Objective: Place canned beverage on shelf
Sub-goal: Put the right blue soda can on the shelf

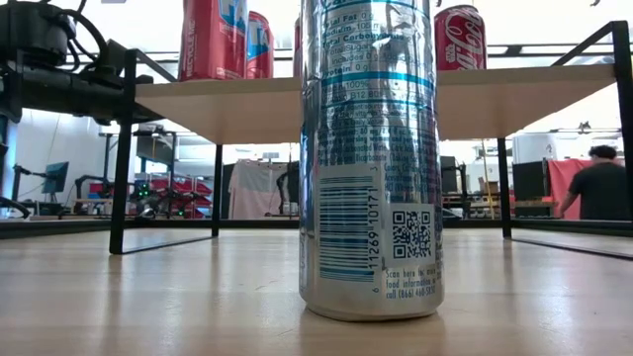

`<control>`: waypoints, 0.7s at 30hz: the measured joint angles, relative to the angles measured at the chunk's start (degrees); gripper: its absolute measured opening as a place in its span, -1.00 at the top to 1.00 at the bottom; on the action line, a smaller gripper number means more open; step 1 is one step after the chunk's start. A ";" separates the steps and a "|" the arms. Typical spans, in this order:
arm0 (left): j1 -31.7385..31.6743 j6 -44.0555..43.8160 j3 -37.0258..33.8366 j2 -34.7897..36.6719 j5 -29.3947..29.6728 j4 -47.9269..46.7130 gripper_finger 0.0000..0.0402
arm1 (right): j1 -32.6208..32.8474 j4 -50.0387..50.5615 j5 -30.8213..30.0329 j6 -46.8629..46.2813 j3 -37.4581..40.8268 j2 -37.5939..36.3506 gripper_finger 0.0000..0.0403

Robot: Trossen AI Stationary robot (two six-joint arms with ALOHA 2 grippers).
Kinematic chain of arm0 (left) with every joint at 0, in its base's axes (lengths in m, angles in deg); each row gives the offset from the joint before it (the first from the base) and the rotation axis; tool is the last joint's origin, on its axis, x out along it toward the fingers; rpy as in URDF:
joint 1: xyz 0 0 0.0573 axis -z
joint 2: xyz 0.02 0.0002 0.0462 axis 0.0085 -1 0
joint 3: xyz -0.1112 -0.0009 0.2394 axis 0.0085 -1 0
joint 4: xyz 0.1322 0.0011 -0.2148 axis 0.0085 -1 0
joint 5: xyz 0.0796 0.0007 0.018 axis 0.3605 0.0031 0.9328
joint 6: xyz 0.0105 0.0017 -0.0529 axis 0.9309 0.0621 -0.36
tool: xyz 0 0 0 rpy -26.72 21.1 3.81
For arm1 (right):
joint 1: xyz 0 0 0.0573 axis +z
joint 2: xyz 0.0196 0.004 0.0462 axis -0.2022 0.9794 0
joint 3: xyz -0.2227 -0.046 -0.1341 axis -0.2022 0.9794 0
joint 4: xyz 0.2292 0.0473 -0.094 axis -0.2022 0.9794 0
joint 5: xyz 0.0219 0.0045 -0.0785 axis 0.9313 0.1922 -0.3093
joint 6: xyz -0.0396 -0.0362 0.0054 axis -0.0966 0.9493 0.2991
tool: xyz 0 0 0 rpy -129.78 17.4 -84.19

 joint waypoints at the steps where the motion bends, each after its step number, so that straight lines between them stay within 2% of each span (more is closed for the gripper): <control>1: 0.02 0.00 0.02 0.02 0.00 0.00 0.03 | -1.14 -0.05 0.16 1.11 -0.82 0.00 -0.61; 7: 0.00 0.00 0.00 0.00 0.01 0.00 0.03 | -10.30 3.02 9.40 7.00 -7.60 1.90 -0.61; 10: 0.00 0.00 0.00 0.02 0.02 0.00 0.03 | -14.62 9.68 8.70 11.82 -13.84 2.83 -0.61; 14: 0.00 0.00 0.00 0.01 0.01 0.01 0.03 | -20.87 22.14 3.49 15.38 -24.58 3.94 -0.61; 16: 0.01 -0.01 0.01 0.01 0.00 0.00 0.03 | -23.71 30.63 1.13 12.68 -30.16 4.87 -0.61; 18: 0.00 0.00 0.00 0.00 0.00 0.00 0.03 | -25.73 38.80 1.26 6.66 -34.69 5.57 -0.61; 21: 0.00 0.00 0.00 0.02 0.00 0.00 0.03 | -25.16 48.92 6.01 1.88 -38.31 5.57 -0.61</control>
